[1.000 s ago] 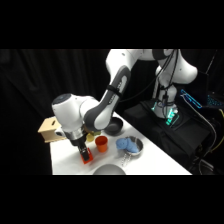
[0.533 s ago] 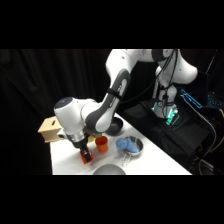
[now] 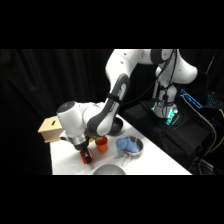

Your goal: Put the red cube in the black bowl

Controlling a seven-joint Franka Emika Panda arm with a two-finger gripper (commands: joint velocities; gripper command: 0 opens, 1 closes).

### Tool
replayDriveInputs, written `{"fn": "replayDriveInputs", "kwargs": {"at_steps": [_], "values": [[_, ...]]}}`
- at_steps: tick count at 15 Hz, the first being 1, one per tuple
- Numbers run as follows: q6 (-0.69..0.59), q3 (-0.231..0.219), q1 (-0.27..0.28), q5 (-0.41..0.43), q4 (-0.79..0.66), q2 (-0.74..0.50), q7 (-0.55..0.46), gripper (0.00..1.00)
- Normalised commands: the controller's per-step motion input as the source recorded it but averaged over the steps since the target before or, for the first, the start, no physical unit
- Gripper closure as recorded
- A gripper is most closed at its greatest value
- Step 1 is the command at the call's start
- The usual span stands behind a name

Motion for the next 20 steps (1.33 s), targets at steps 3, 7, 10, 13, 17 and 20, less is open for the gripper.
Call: {"fn": "replayDriveInputs", "kwargs": {"at_steps": [3,7,10,13,17,20], "values": [[0.20,-0.027,0.024,0.031,-0.10,-0.07,0.04,0.48],[0.16,-0.044,0.054,0.008,-0.19,-0.17,0.06,0.70],[0.01,-0.052,0.068,0.011,-0.30,-0.33,0.09,0.74],[-0.16,-0.044,0.070,0.013,-0.39,-0.52,0.08,0.74],[-0.29,-0.062,0.084,-0.023,-0.36,-0.56,0.09,0.74],[-0.27,-0.055,0.068,-0.043,-0.30,-0.49,0.08,0.74]]}}
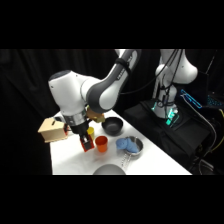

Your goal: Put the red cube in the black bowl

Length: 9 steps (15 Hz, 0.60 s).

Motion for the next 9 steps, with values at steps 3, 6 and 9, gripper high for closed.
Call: {"fn": "replayDriveInputs", "kwargs": {"at_steps": [3,6,9], "values": [[-0.18,-0.037,0.043,-0.033,-0.36,-0.49,0.06,0.74],[-0.04,-0.034,0.023,-0.031,-0.50,-0.55,0.05,0.74],[0.07,-0.038,-0.011,-0.023,-0.59,-0.56,0.05,0.74]]}}
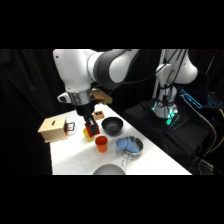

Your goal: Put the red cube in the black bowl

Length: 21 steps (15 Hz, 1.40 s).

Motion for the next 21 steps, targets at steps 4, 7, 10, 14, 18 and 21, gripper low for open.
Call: {"fn": "replayDriveInputs", "kwargs": {"at_steps": [4,7,10,14,18,21], "values": [[0.20,-0.050,-0.058,-0.028,-0.62,-0.52,0.05,0.74],[0.29,-0.051,-0.092,-0.009,-0.57,-0.43,0.03,0.74],[0.31,-0.055,-0.104,-0.004,-0.50,-0.37,0.02,0.74],[0.26,-0.062,-0.111,0.001,-0.44,-0.34,0.01,0.74],[0.23,-0.037,-0.082,0.021,-0.41,-0.32,0.01,0.74],[0.27,-0.011,-0.043,0.017,-0.40,-0.29,0.03,0.74]]}}
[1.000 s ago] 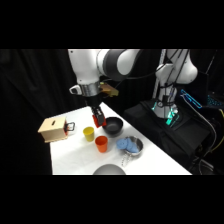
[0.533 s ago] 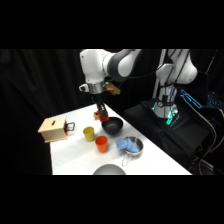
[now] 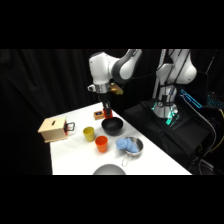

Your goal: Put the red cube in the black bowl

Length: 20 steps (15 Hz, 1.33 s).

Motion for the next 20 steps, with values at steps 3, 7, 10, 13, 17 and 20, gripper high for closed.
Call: {"fn": "replayDriveInputs", "kwargs": {"at_steps": [3,7,10,13,17,20], "values": [[0.36,-0.016,-0.042,0.023,-0.37,-0.22,0.01,0.74],[0.46,-0.028,-0.050,0.039,-0.28,-0.08,0.00,0.74],[0.37,-0.020,-0.035,0.060,-0.16,0.03,0.00,0.74],[0.35,0.010,-0.016,0.119,-0.08,0.11,-0.04,0.74],[0.26,0.012,-0.001,0.097,0.00,0.14,-0.01,0.24],[0.16,0.026,-0.013,0.124,0.02,0.07,-0.05,0.08]]}}
